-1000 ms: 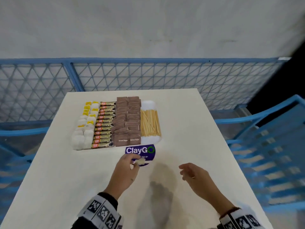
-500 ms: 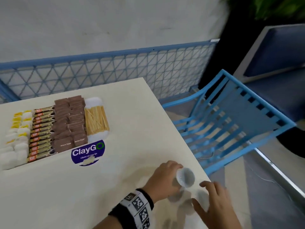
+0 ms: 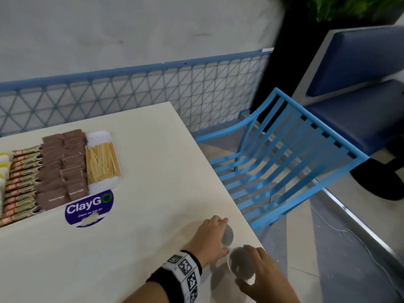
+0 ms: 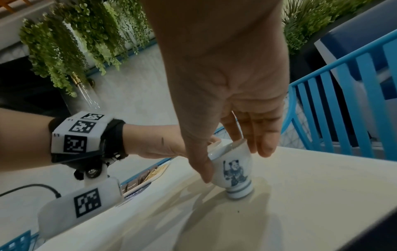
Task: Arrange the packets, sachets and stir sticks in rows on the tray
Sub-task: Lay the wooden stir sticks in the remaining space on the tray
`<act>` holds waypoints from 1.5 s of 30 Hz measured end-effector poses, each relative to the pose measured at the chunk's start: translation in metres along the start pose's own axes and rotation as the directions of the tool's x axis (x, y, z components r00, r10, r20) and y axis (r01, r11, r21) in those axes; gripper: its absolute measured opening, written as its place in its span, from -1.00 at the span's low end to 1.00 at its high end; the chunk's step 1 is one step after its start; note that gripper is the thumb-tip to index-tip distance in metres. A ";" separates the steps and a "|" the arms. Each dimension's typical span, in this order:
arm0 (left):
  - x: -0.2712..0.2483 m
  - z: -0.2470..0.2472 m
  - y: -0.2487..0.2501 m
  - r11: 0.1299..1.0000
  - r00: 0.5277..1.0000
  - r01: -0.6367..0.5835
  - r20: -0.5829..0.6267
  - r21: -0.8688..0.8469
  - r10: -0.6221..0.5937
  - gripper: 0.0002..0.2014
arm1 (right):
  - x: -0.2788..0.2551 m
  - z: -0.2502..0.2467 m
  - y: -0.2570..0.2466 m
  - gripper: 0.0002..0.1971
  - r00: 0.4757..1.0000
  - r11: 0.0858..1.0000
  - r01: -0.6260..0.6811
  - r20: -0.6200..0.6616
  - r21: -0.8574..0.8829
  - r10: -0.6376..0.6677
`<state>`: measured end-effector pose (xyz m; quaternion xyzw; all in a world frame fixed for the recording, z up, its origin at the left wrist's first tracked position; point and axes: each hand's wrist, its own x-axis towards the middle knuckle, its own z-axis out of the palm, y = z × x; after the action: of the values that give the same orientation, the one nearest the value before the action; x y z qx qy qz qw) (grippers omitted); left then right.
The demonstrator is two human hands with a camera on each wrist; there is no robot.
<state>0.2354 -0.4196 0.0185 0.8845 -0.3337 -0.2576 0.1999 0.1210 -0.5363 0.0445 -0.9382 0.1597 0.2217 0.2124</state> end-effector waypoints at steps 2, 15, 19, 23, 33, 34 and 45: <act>-0.002 -0.004 -0.005 0.997 0.999 0.029 -0.023 -0.071 -0.030 -0.27 | 0.007 -0.006 0.001 -0.21 0.999 0.999 0.044 -0.001 0.020 -0.044; -0.026 -0.078 -0.101 0.920 0.900 0.300 -0.244 -0.252 -0.361 -0.28 | 0.136 -0.071 -0.082 -0.27 0.938 0.938 0.347 -0.013 0.015 -0.346; -0.023 -0.103 -0.135 0.883 0.845 0.321 -0.318 -0.343 -0.430 -0.28 | 0.191 -0.086 -0.132 -0.33 0.903 0.903 0.429 -0.007 -0.004 -0.429; -0.015 -0.122 -0.166 0.849 0.795 0.307 -0.375 -0.429 -0.477 -0.25 | 0.240 -0.091 -0.182 -0.40 0.877 0.877 0.480 -0.011 -0.014 -0.480; 0.025 -0.142 -0.220 0.777 0.676 0.242 -0.474 -0.581 -0.564 -0.18 | 0.327 -0.080 -0.270 -0.26 0.845 0.843 0.535 0.014 -0.058 -0.535; 0.028 -0.142 -0.224 0.771 0.664 0.239 -0.480 -0.591 -0.574 -0.18 | 0.334 -0.078 -0.276 -0.25 0.845 0.843 0.534 0.016 -0.057 -0.534; 0.042 -0.141 -0.252 0.715 0.601 0.162 -0.507 -0.680 -0.618 -0.21 | 0.380 -0.062 -0.322 -0.17 0.852 0.842 0.524 0.064 -0.127 -0.520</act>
<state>0.4684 -0.2472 -0.0163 0.8619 0.0763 -0.0250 0.5006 0.5921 -0.3671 0.0163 -0.9558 -0.1202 0.1787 0.2004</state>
